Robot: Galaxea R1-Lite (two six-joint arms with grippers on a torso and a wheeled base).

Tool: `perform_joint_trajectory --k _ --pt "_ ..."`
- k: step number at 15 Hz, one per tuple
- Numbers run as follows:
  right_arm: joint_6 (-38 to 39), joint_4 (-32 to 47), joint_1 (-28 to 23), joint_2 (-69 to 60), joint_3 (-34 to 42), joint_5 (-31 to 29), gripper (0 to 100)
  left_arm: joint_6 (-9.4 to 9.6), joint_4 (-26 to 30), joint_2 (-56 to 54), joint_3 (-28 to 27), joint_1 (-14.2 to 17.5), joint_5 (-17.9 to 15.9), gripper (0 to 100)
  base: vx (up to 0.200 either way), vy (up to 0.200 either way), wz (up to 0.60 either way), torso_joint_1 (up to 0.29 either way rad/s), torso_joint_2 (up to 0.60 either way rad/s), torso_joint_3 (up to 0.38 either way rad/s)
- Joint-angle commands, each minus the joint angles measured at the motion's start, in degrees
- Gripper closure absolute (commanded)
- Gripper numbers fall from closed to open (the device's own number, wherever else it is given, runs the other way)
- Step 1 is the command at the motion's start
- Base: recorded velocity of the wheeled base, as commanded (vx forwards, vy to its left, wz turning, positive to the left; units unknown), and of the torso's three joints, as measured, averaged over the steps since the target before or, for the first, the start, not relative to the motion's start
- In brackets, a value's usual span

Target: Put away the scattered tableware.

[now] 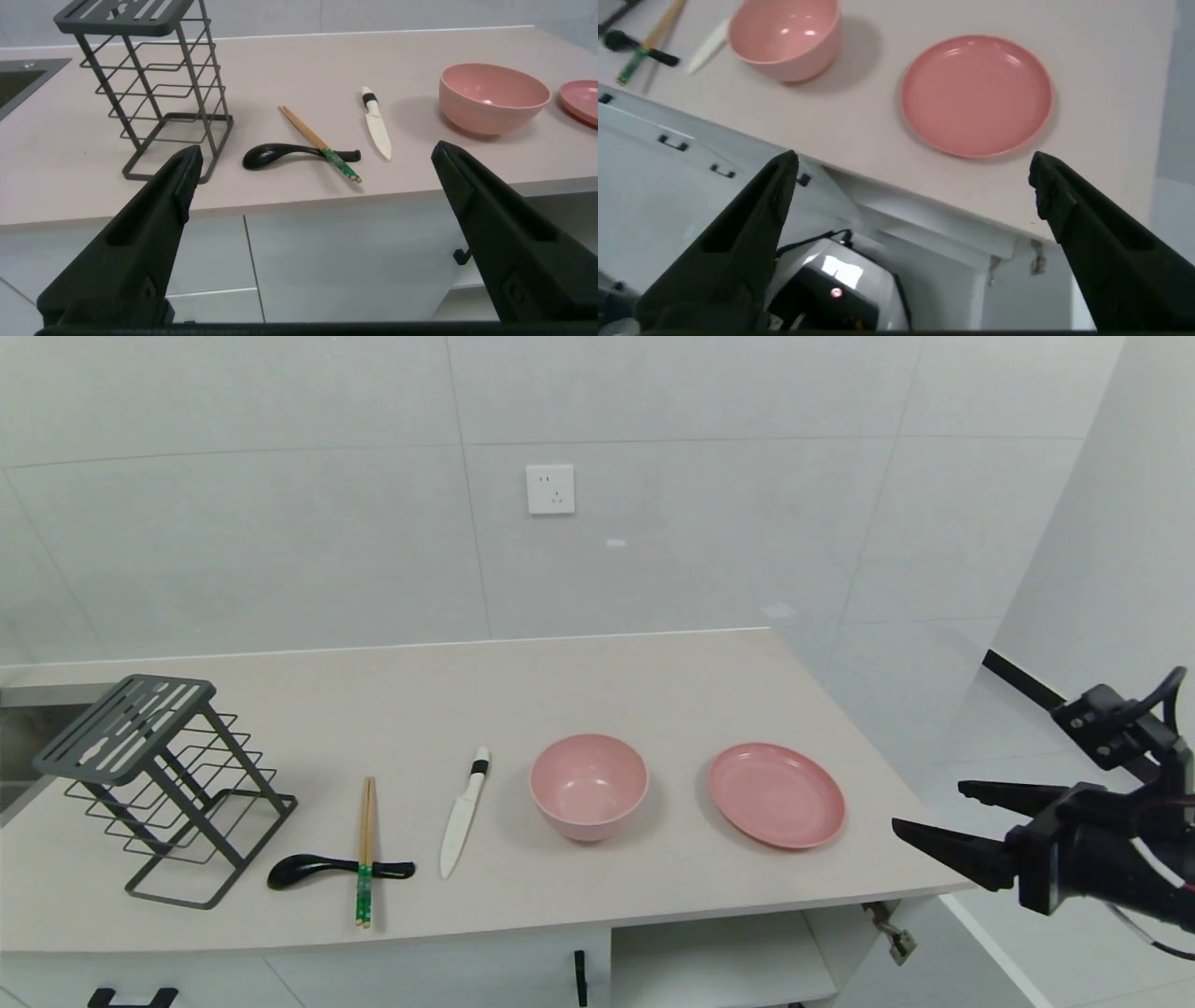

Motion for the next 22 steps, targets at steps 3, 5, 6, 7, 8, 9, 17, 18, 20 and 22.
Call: perform_joint_trajectory --k 3,5,6,7,8,9,17,18,20,22 --pt "-3.9 -9.8 -3.5 15.5 0.4 0.1 0 -0.08 0.0 0.1 0.0 0.1 0.0 0 0.000 0.000 0.00 0.000 0.00 0.000" --pt "-3.9 -13.9 -3.5 18.9 0.5 0.1 0 -0.08 0.0 0.1 0.0 0.1 0.0 0 0.000 0.000 0.00 0.000 0.00 0.000" --pt "-3.8 -16.6 -3.5 21.1 0.5 0.1 0 -0.08 0.0 0.1 0.0 0.0 0.0 0 0.000 0.000 0.00 0.000 0.00 0.000" --pt "-3.8 -18.6 -3.5 22.7 0.5 0.1 0 -0.08 0.0 0.1 0.0 0.0 0.0 0 0.000 0.000 0.00 0.000 0.00 0.000" --pt "-3.7 -20.3 -3.5 23.7 0.5 0.1 0 -0.08 0.0 0.1 0.0 0.1 0.0 0 0.000 0.000 0.00 0.000 0.00 0.000" --pt "-3.4 -21.6 -3.5 24.6 0.5 0.1 0 -0.08 0.0 0.1 0.0 0.1 0.0 0 0.000 0.000 0.00 0.000 0.00 0.000" --pt "-2.8 -23.1 -4.1 34.4 -5.4 0.1 0 -0.16 0.0 0.1 0.0 0.0 0.0 0 0.000 0.000 0.00 0.000 0.00 0.000" --pt "-2.7 -24.9 -4.1 36.6 -6.0 0.1 0 -0.16 0.0 0.1 0.0 0.0 0.1 0 0.000 0.000 0.00 0.000 0.00 0.000" --pt "-2.7 -29.6 -3.9 40.7 -7.1 0.1 0 -0.16 0.0 0.1 0.0 0.1 0.0 0 0.000 0.000 0.00 0.000 0.00 0.000" --pt "-1.3 -35.0 -3.8 44.4 -8.2 -0.1 0 -0.16 0.0 0.1 0.0 0.1 0.0 0 0.000 0.000 0.00 0.000 0.00 0.000"
